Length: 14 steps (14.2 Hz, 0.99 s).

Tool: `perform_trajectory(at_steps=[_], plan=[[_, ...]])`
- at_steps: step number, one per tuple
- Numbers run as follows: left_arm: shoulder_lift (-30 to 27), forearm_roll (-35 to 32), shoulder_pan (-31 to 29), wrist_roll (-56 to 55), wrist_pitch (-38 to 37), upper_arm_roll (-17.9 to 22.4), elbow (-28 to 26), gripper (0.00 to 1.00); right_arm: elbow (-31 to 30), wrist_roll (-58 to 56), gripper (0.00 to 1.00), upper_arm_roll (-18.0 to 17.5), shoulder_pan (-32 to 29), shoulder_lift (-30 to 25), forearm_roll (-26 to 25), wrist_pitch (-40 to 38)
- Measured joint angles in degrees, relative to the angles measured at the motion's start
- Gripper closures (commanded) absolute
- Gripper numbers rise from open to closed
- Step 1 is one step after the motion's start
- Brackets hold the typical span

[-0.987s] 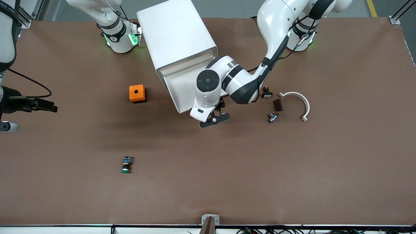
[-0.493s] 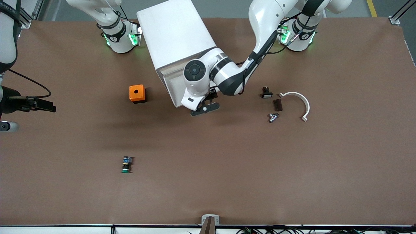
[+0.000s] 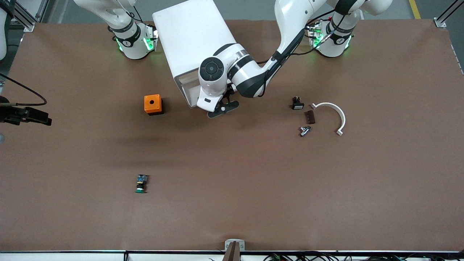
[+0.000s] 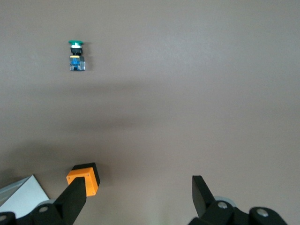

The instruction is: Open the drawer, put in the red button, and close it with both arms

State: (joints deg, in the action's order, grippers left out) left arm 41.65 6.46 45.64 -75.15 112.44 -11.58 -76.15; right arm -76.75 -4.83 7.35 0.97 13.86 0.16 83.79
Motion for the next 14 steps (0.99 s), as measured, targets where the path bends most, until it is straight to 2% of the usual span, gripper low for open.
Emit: perform_trajectory(at_steps=[7,14], plan=[[0.0,8.4,0.6,-0.6,0.0,-1.1,-1.9,0.01,-4.0,-0.1,0.0,-0.5,-0.1,-8.4,0.0,-3.9],[0.0,14.2,-0.1,-0.6,0.0,-0.9,-3.3,0.01,-4.7,-0.1,0.0,-0.6,-0.2,-9.3,0.0,-3.8]])
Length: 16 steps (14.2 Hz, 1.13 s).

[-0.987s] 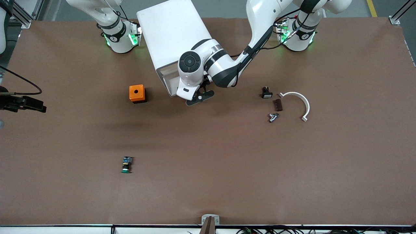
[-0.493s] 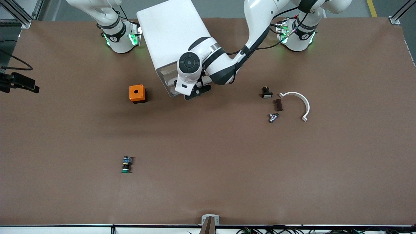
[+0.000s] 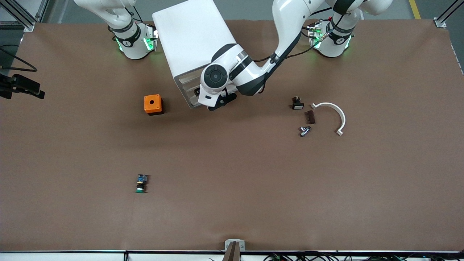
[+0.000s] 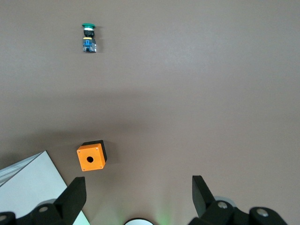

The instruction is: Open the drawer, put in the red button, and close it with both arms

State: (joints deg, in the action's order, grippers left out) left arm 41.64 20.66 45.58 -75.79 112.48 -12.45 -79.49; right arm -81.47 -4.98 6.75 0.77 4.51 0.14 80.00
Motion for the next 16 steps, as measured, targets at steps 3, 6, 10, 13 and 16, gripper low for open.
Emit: perform_trajectory(at_steps=[3,6,10,13,16], plan=[[0.0,0.8,-0.3,0.0,0.0,0.0,-0.1,0.01,-0.3,0.0,0.0,0.2,-0.1,-1.0,0.0,0.3],[-0.2,1.0,-1.1,0.0,0.2,0.0,-0.1,0.01,-4.0,0.0,0.0,0.0,-0.1,-4.0,0.0,3.2],[-2.8,-1.3,-5.8,0.0,0.6,0.4,0.4,0.01,-11.0,0.0,0.0,-0.1,-0.1,-8.9,0.0,7.3],[-6.6,-7.6,-10.7,0.0,0.6,0.5,2.0,0.01,-11.6,0.0,0.0,-0.1,-0.1,-9.4,0.1,7.6],[-12.8,-12.0,-15.9,1.8,-1.8,0.6,2.9,0.01,-11.8,0.0,0.0,-0.1,-0.1,-9.4,0.3,7.8]])
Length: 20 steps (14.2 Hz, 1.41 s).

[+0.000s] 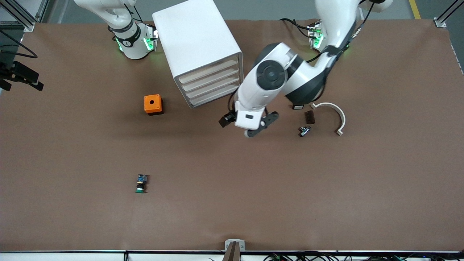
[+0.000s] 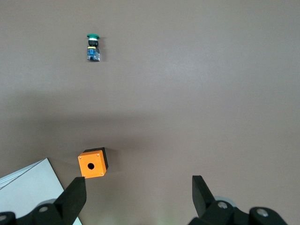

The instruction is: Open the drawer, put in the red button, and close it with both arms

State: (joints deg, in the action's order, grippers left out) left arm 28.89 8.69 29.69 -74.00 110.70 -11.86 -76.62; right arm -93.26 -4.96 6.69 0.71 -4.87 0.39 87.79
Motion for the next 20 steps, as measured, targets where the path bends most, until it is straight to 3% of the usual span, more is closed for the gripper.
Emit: perform_trajectory(at_steps=[7,12,15,17,20], plan=[[-12.8,-0.9,-14.1,21.6,-18.4,0.2,-0.1,0.01,-0.2,0.0,0.0,0.2,0.0,0.0,0.1,0.2],[-15.8,-1.0,-24.8,40.5,-29.1,0.3,-0.3,0.01,-0.2,0.0,0.0,0.2,0.0,0.0,0.1,0.4],[-16.4,-2.4,-29.9,49.9,-31.8,0.3,-0.5,0.01,-0.2,0.0,0.0,0.2,0.0,-0.1,0.1,0.4],[-16.8,-4.1,-30.3,54.8,-32.7,1.7,-0.6,0.01,-0.2,0.0,0.0,0.2,0.0,-0.1,0.1,0.4],[-17.8,-4.8,-26.4,58.9,-33.4,7.5,-1.2,0.01,-0.2,0.0,0.0,0.2,0.0,-0.1,0.1,0.4]])
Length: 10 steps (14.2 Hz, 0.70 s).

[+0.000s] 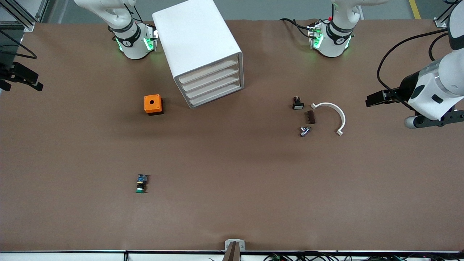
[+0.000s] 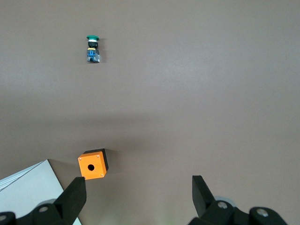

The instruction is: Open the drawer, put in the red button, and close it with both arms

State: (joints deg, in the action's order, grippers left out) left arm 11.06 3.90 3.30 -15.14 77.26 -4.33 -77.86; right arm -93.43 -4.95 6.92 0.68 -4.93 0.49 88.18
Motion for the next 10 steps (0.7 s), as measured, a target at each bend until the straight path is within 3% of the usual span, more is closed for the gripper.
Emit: perform_trajectory(at_steps=[5,10], plan=[[-4.9,-0.1,2.2,7.8,-0.1,6.5,-6.5,0.01,0.0,0.0,0.0,0.0,0.0,0.0,0.0,0.0],[-15.5,-1.6,2.3,8.9,8.5,7.1,-22.9,0.01,0.1,0.0,0.0,-0.2,0.0,-0.1,0.0,0.0]])
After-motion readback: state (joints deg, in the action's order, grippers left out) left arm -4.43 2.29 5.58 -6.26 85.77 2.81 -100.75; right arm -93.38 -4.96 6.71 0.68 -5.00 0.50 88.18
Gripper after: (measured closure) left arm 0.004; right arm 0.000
